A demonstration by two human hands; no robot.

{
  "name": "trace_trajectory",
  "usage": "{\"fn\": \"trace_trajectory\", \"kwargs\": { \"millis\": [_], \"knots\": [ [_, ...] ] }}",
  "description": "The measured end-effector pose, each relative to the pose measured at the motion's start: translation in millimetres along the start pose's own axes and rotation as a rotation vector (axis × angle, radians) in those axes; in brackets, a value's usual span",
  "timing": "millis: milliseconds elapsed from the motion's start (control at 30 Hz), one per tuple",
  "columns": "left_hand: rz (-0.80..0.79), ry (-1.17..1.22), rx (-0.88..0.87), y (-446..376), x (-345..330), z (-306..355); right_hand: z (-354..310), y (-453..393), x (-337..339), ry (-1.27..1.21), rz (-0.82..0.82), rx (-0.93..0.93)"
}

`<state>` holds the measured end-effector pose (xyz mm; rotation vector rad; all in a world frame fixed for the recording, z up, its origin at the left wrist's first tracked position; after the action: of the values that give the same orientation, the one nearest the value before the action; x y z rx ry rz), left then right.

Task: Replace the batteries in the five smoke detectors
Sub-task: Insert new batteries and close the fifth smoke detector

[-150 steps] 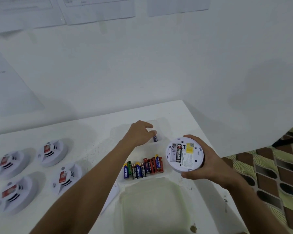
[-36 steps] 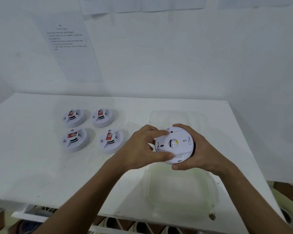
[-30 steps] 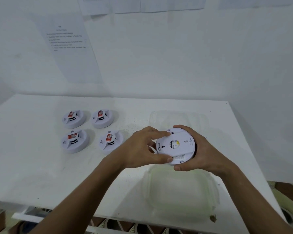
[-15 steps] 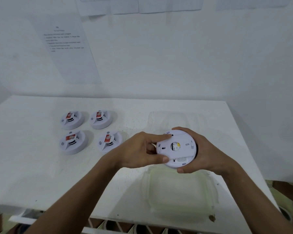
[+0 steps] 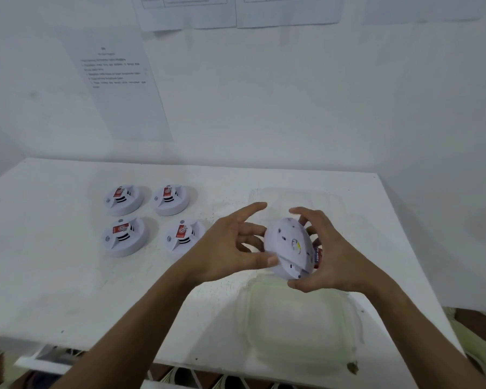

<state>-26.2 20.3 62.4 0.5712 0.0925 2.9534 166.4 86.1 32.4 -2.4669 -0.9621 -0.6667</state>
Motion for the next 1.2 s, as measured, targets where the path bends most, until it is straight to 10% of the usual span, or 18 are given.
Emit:
{"fn": "trace_trajectory", "kwargs": {
  "millis": [400,1200],
  "knots": [
    [-0.010,-0.211,-0.068,6.3,-9.7,-8.9,-7.5,-2.5,-9.1,-0.401,-0.004,0.003],
    [0.075,-0.328,-0.112,1.8,19.4,-1.6,3.8,-17.2,-16.9,-0.332,0.072,-0.007]
  ]
}}
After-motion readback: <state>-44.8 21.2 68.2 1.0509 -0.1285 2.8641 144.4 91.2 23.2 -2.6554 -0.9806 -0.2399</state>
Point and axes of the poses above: each hand's wrist, its own y-axis away from the middle knuckle, its own x-axis out of the back of the hand, z = x × y, the point moved 4 cm from there along -y, towards the middle knuckle, and after that the axes turned 4 degrees about x, right-handed, at the moved point
